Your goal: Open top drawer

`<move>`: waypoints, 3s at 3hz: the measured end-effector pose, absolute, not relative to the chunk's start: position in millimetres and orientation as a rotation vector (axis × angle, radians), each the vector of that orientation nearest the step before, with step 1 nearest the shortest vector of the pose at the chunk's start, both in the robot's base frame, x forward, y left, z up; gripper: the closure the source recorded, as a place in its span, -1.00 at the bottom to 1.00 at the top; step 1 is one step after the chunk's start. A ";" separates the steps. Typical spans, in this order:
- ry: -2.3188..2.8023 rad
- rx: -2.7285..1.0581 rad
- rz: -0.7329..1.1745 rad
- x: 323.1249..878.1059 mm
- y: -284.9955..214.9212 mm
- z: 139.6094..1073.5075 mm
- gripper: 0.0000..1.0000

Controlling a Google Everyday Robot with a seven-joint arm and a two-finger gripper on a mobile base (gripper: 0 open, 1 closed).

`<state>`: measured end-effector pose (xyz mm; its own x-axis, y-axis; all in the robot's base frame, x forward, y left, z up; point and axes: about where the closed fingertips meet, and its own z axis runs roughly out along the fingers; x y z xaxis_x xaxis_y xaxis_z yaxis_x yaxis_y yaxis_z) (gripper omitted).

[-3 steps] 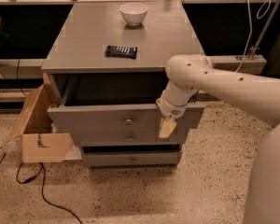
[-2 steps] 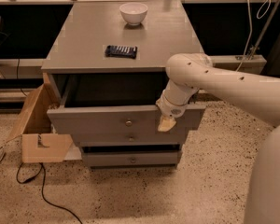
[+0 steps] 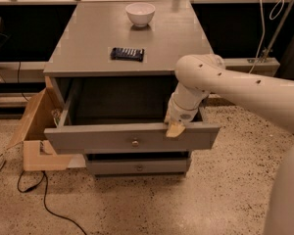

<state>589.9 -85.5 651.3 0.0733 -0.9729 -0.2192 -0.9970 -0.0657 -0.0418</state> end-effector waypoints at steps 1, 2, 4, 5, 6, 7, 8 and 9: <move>1.999 -2.111 0.224 568.0 -84.6 651.7 1.00; 1.998 -2.109 0.225 567.2 -84.3 651.8 1.00; 1.990 -2.054 0.246 552.0 -85.6 650.8 1.00; 1.990 -2.054 0.246 551.9 -85.6 650.9 0.64; 1.990 -2.054 0.246 551.9 -85.5 650.8 0.17; 1.991 -2.053 0.249 551.8 -85.7 651.0 -0.45; 1.997 -2.035 0.289 549.8 -87.6 653.8 -0.91; 2.028 -1.992 0.300 538.6 -93.6 660.4 -1.00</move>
Offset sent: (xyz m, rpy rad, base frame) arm -0.0779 -0.0020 0.0043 0.1972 -0.0942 -0.0828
